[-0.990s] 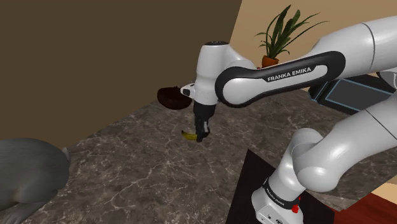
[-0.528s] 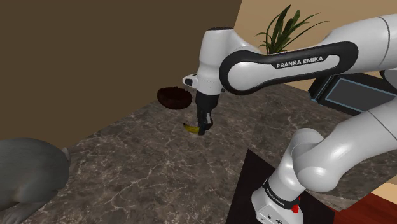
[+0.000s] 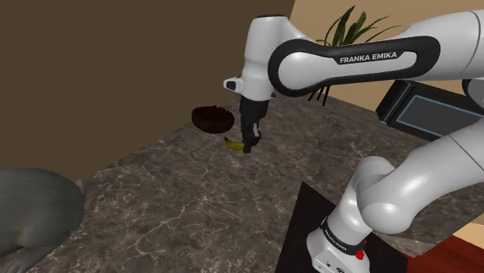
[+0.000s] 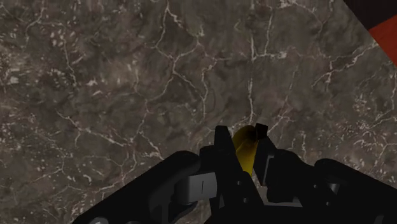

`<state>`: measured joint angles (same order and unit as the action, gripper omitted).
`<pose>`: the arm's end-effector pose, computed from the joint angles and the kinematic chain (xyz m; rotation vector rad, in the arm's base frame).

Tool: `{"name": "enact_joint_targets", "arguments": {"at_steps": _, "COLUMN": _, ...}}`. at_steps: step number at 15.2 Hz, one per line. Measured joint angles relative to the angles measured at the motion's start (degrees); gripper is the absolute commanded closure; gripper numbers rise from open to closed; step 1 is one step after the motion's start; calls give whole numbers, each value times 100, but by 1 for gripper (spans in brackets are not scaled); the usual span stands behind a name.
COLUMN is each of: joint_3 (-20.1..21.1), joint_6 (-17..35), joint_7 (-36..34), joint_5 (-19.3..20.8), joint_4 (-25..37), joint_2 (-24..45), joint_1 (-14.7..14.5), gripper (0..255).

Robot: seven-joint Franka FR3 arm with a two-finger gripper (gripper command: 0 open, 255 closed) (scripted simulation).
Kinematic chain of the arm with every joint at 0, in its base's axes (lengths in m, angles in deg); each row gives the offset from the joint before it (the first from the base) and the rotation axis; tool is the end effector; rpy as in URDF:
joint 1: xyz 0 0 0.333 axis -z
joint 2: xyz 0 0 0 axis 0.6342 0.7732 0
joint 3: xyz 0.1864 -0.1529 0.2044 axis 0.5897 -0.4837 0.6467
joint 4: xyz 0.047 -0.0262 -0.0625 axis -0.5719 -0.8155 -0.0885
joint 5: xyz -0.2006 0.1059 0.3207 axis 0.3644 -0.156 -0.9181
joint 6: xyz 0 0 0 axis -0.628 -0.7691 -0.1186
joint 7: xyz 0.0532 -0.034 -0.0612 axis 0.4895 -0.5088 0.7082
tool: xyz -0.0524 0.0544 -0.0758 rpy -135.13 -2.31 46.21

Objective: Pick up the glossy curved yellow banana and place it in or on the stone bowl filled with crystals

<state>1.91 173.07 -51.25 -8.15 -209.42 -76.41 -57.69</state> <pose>0.3539 0.1891 0.4806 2.7559 1.4982 -0.1214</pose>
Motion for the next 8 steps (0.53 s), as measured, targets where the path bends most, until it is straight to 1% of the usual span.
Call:
{"name": "enact_joint_targets", "arguments": {"at_steps": 6, "joint_3": -390, "joint_6": 165, "joint_7": 539, "joint_5": 293, "joint_4": 659, "joint_2": 835, "joint_1": 316, "gripper": 255}}
{"name": "enact_joint_targets", "arguments": {"at_steps": 8, "joint_3": -510, "joint_6": 152, "joint_7": 716, "joint_5": 371, "joint_4": 1029, "joint_2": 1194, "joint_1": 412, "gripper": 255}}
